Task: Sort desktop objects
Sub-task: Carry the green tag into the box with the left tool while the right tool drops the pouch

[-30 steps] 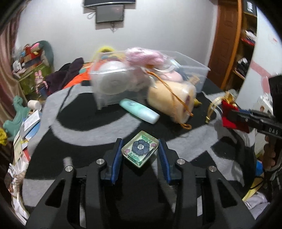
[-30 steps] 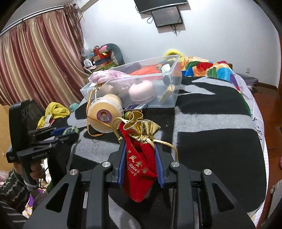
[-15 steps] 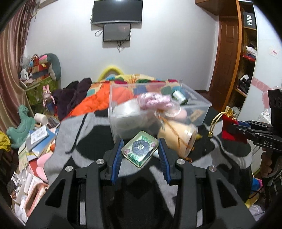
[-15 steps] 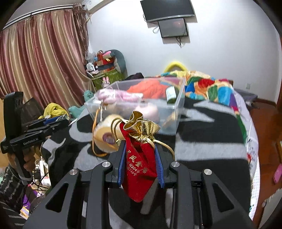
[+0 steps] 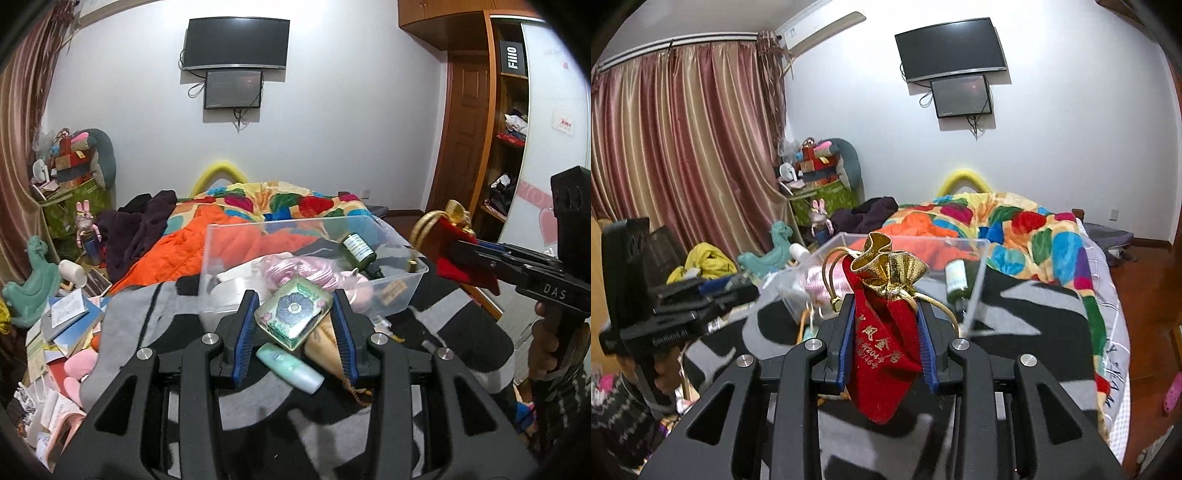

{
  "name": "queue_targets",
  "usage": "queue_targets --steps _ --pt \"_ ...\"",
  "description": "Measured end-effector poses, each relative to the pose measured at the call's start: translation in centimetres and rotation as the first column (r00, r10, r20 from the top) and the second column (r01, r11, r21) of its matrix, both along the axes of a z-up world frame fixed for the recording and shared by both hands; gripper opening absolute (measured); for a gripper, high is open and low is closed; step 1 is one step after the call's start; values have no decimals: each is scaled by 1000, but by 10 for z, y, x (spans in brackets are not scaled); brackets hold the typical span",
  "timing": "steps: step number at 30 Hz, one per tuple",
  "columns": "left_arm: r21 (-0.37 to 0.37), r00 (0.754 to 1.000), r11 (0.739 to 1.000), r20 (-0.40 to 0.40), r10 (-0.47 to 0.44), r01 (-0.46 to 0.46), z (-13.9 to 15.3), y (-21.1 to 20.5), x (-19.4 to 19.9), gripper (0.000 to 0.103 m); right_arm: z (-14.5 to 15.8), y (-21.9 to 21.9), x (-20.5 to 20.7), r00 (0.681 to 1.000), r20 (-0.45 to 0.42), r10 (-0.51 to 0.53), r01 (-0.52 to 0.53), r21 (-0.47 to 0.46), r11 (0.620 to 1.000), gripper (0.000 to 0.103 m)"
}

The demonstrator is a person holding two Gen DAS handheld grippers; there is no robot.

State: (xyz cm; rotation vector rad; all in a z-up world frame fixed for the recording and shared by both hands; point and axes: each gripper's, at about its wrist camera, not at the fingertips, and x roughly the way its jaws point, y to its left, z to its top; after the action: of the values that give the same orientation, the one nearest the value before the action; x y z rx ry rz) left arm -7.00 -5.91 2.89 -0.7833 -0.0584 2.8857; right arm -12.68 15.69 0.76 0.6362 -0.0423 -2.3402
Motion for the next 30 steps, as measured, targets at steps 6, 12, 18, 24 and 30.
queue_targets --steps 6,12,18,24,30 --pt "15 1000 1000 -4 3 -3 1 0 -16 39 -6 -17 -16 1000 18 9 -9 -1 1000 29" --pt "48 999 998 1 36 -36 1 -14 -38 39 -15 -24 -39 998 61 -16 16 -2 1000 29" --pt "72 998 996 41 55 -58 -10 -24 -63 39 -28 -27 -54 994 102 -35 34 10 999 29" --pt "91 994 992 71 77 -84 -19 -33 -82 39 -35 -22 -66 990 119 -74 71 24 997 29" --pt "80 992 992 83 91 -98 -24 -35 -90 39 -38 -23 -71 988 128 -87 84 27 996 30"
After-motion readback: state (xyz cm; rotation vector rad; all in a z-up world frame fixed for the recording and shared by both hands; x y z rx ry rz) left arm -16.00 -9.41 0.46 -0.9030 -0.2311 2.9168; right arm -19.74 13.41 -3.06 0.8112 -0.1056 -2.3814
